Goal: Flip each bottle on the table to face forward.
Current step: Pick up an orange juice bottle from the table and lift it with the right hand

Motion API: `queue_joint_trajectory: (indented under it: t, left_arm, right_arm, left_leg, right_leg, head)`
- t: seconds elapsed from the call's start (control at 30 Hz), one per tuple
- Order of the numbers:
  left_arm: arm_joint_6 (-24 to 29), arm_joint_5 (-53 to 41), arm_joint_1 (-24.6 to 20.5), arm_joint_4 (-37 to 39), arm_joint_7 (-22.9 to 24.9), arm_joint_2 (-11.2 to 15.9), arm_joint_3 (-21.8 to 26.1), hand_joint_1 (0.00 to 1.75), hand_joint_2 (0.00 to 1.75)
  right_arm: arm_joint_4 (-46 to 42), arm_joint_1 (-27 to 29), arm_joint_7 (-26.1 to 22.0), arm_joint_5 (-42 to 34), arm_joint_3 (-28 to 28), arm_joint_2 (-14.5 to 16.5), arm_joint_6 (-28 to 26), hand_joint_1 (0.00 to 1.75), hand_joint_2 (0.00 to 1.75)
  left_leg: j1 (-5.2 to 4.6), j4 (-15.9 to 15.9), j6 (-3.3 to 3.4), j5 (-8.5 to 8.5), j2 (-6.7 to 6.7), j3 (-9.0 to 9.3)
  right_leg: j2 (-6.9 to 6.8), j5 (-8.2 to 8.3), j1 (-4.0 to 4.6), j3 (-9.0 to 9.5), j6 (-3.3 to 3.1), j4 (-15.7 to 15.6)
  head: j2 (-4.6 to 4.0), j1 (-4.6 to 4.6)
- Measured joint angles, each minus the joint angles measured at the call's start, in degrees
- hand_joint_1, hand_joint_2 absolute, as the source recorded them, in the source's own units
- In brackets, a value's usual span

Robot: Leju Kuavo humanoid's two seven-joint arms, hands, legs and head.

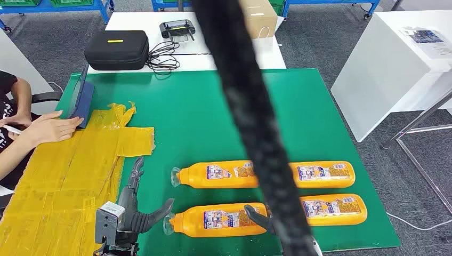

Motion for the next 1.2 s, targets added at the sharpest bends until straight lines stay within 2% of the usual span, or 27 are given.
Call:
queue_joint_trajectory:
  t: [0.63,0.67,0.77,0.8,1.07,1.2]
  left_arm:
    - [0.0,0.0,0.0,0.0,0.0,0.0,0.0,0.00,1.75]
    - [0.0,0.0,0.0,0.0,0.0,0.0,0.0,0.08,1.75]
    - [0.0,0.0,0.0,0.0,0.0,0.0,0.0,1.38,1.75]
    - [0.0,0.0,0.0,0.0,0.0,0.0,0.0,1.74,1.75]
    - [0.0,0.0,0.0,0.0,0.0,0.0,0.0,1.75,1.75]
    - [0.0,0.0,0.0,0.0,0.0,0.0,0.0,1.75,1.75]
  right_arm:
    - [0.0,0.0,0.0,0.0,0.0,0.0,0.0,0.03,1.75]
    - [0.0,0.0,0.0,0.0,0.0,0.0,0.0,0.35,1.75]
    - [0.0,0.0,0.0,0.0,0.0,0.0,0.0,1.34,1.75]
    - [0.0,0.0,0.0,0.0,0.0,0.0,0.0,1.36,1.75]
    - [0.0,0.0,0.0,0.0,0.0,0.0,0.0,1.37,1.75]
    - [0.0,0.0,0.0,0.0,0.0,0.0,0.0,1.47,1.75]
  left_leg:
    - [0.00,0.0,0.00,0.00,0.00,0.00]
    - [0.00,0.0,0.00,0.00,0.00,0.00]
    - [0.00,0.0,0.00,0.00,0.00,0.00]
    - [0.00,0.0,0.00,0.00,0.00,0.00]
    - [0.00,0.0,0.00,0.00,0.00,0.00]
    - [0.00,0.0,0.00,0.00,0.00,0.00]
  right_leg:
    - [0.00,0.00,0.00,0.00,0.00,0.0]
    - [0.00,0.00,0.00,0.00,0.00,0.0]
    - [0.00,0.00,0.00,0.00,0.00,0.0]
    - [0.00,0.00,0.00,0.00,0.00,0.0]
    - [0.00,0.00,0.00,0.00,0.00,0.0]
    - [0.00,0.00,0.01,0.00,0.00,0.0]
  head:
    - [0.00,0.00]
    - [0.00,0.00]
    - [0.00,0.00]
    - [0.00,0.00]
    - [0.00,0.00]
    - [0.00,0.00]
